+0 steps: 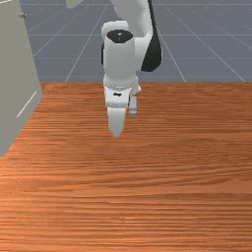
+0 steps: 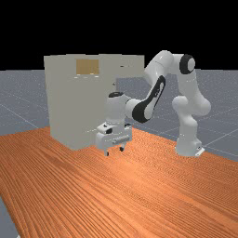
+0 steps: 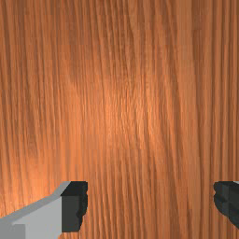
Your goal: Close the drawer
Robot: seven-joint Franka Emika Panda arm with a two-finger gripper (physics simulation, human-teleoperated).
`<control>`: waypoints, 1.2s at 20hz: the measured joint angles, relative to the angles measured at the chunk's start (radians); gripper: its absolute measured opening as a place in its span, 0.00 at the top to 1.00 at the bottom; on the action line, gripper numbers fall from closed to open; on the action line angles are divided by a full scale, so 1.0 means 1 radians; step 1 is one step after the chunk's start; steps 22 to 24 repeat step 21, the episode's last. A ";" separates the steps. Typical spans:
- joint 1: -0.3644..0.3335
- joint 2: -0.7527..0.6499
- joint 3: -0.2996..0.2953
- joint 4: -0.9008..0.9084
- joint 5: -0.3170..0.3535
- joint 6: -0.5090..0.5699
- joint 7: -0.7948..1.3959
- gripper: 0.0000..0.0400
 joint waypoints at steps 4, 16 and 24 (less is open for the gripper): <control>0.000 0.000 0.000 0.000 0.000 0.000 0.000 0.86; 0.000 -0.693 -0.009 -0.368 -0.011 -0.272 -0.012 1.00; -0.114 -0.390 -0.295 0.014 0.106 -0.371 -1.069 1.00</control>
